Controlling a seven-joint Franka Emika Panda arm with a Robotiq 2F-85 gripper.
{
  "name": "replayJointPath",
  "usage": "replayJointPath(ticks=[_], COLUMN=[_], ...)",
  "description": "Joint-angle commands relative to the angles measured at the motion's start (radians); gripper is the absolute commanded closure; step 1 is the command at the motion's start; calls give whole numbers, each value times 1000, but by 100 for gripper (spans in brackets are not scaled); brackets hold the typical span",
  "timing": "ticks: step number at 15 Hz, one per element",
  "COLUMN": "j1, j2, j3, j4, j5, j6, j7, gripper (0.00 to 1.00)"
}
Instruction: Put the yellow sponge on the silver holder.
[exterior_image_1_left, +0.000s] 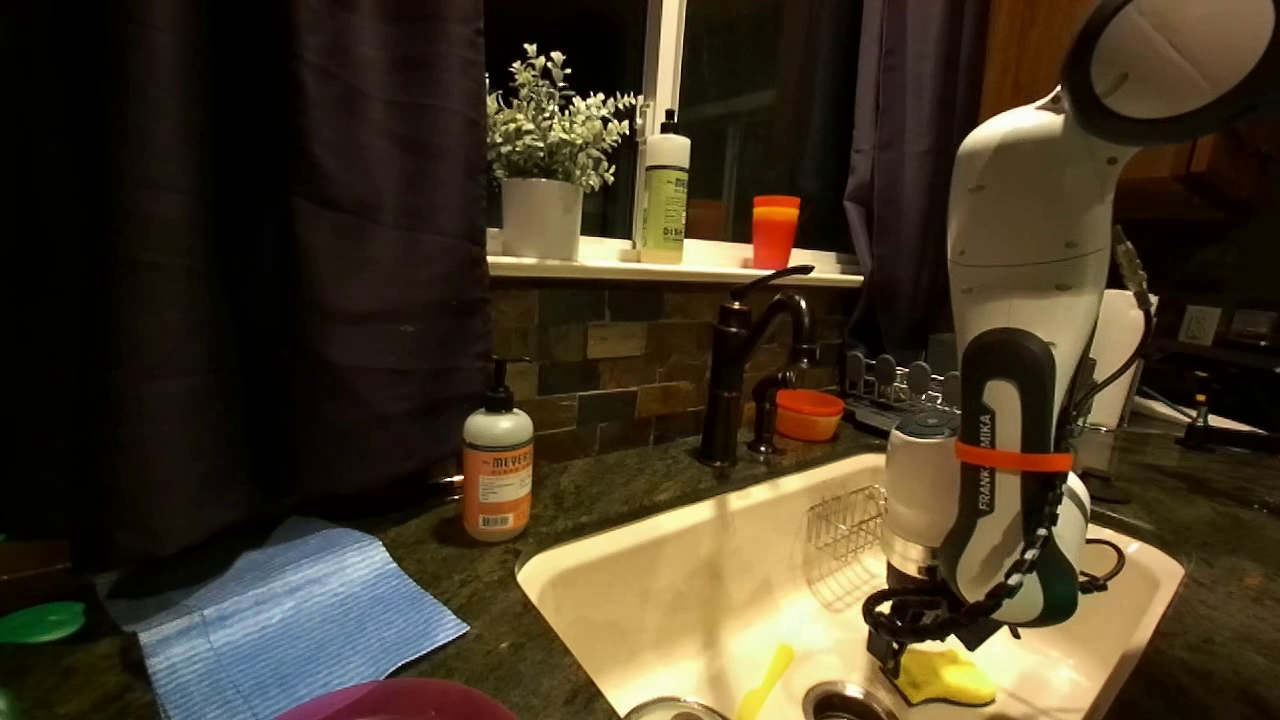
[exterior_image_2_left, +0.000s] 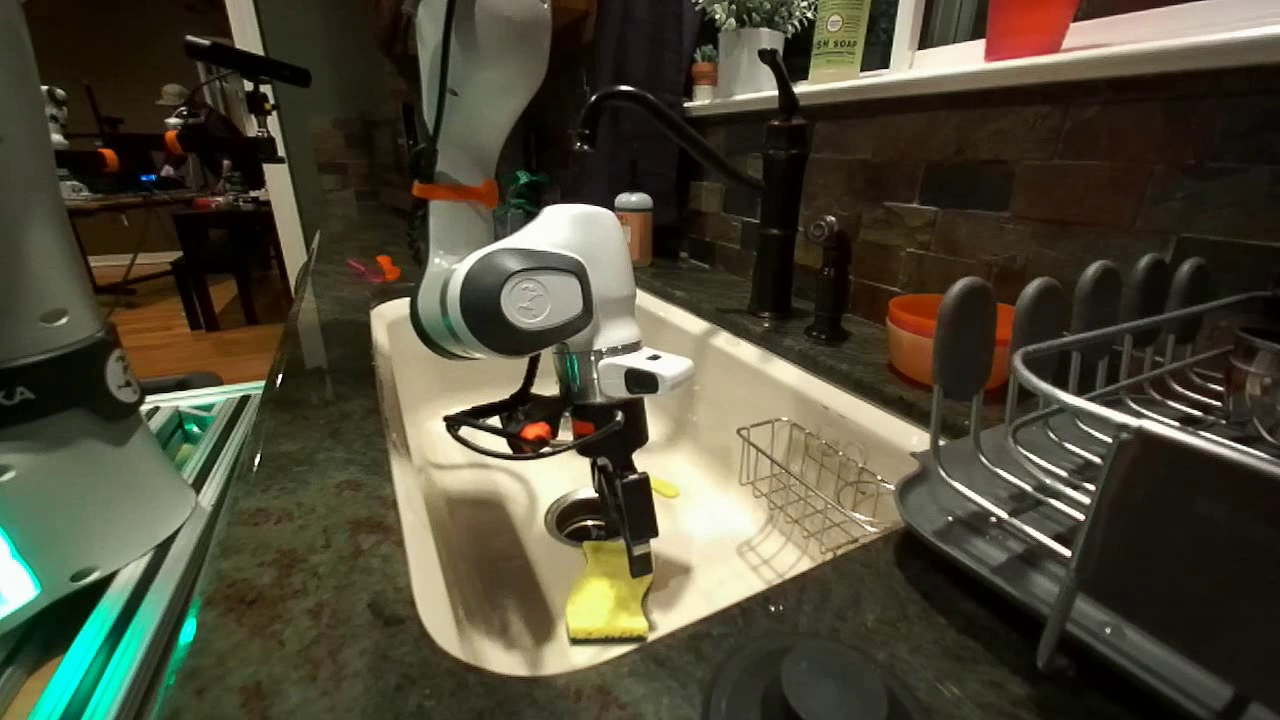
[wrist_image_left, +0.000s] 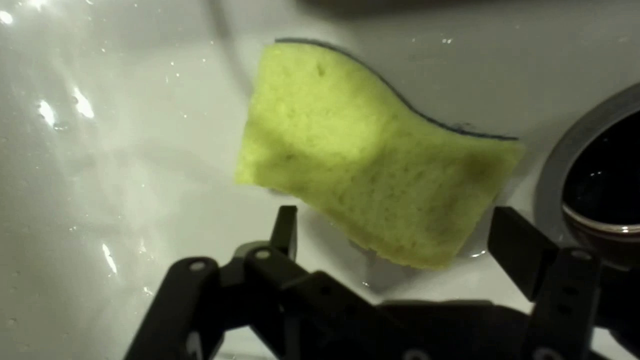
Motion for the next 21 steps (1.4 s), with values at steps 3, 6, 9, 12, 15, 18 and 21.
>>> replayJointPath(ticks=[3, 6, 9, 12, 15, 18, 21], j1=[-32, -50, -55, -44, -37, -25, 14], j2=[60, 79, 98, 109, 106, 88, 59], j3=[63, 92, 102, 90, 78, 59, 19], j4=[40, 59, 77, 87, 88, 77, 53], j5=[135, 169, 191, 210, 226, 245, 271], j6=[84, 105, 110, 105, 99, 92, 82], j7=[-77, -98, -116, -124, -125, -129, -130], gripper=[22, 24, 48, 73, 91, 100, 98])
